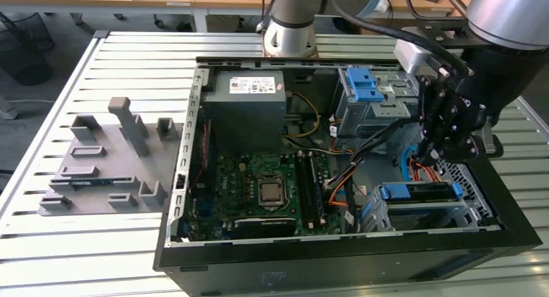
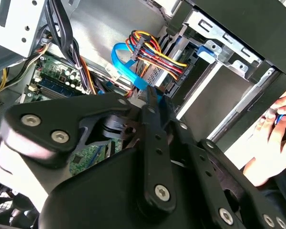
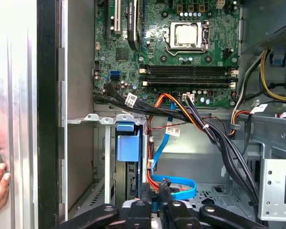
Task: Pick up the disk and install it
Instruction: 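Insert the second disk wire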
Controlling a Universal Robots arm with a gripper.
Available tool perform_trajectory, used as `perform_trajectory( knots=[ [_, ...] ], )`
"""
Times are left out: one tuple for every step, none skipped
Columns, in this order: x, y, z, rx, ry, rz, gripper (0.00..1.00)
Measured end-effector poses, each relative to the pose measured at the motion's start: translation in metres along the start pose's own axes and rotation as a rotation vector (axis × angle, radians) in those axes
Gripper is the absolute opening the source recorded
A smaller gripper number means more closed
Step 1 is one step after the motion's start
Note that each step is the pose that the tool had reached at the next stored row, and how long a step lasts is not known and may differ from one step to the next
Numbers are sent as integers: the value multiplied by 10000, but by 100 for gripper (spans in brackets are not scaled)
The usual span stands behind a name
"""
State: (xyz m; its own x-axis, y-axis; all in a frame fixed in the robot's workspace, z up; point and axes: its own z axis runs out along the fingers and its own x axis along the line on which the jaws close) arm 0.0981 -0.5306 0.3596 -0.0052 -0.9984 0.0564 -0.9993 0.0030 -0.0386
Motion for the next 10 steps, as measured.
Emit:
perform_trajectory(
  knots=[
    [0, 0, 1, 1, 0, 0, 22],
    [0, 0, 3, 0, -1, 0, 16],
    [0, 0, 4, 1, -1, 0, 16],
    [3, 0, 8, 1, -3, 1, 16],
    [7, 1, 10, 1, -3, 1, 16],
    [14, 1, 13, 0, -2, 0, 16],
    [23, 1, 17, 1, -2, 1, 16],
    [33, 1, 21, 0, -3, 0, 16],
    [43, 1, 26, 1, -3, 0, 16],
    [52, 1, 30, 1, -5, 1, 16]
  ],
)
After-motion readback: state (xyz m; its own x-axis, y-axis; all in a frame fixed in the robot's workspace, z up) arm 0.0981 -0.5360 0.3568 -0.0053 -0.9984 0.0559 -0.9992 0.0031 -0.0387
